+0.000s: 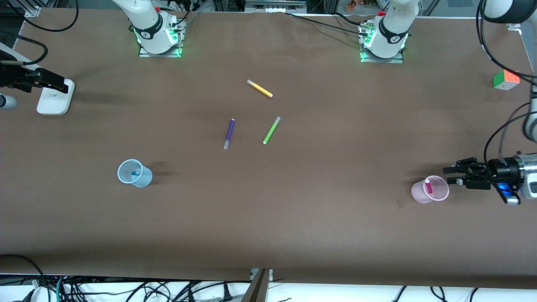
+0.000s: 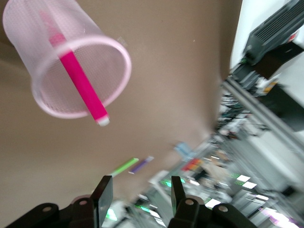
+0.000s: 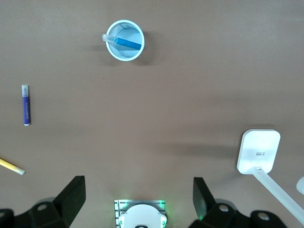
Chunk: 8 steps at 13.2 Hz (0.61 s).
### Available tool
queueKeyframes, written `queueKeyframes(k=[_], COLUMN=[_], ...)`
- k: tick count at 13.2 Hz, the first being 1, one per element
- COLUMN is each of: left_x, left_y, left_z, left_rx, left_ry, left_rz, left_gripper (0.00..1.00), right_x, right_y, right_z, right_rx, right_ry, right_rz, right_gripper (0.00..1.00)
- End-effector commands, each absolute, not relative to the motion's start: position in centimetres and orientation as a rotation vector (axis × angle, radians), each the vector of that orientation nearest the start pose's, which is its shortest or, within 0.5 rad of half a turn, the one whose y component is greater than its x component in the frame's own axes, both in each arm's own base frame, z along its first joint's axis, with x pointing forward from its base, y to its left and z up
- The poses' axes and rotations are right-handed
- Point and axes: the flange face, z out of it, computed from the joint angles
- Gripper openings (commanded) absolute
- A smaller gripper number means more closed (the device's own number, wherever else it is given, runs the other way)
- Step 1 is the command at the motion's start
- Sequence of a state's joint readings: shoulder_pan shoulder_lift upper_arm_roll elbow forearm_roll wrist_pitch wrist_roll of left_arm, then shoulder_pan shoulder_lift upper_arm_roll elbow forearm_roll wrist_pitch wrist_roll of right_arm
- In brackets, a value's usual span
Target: Place pink and blue markers in matching cups
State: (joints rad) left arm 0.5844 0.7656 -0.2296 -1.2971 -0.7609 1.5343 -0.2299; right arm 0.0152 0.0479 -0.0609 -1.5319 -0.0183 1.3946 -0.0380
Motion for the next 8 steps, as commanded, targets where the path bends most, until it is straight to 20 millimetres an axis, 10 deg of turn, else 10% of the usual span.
queueKeyframes(k=[1,8], left_x=[65.9,61.7], left_y=[15.8,-1.7], left_z=[40.8,55.1], left_rx=[2.259,2.795], left_ry=[0.808,0.600], left_rz=[-0.473,-0.451], left_gripper=[0.62,0.91], right_x=[54.7,55.8], right_y=[-2.5,-2.9], right_z=[60.5,60.6], right_rx=[-3.151,-3.156], right_ry=[0.006,0.011], right_rz=[0.273,0.249], right_gripper=[1.00,1.00])
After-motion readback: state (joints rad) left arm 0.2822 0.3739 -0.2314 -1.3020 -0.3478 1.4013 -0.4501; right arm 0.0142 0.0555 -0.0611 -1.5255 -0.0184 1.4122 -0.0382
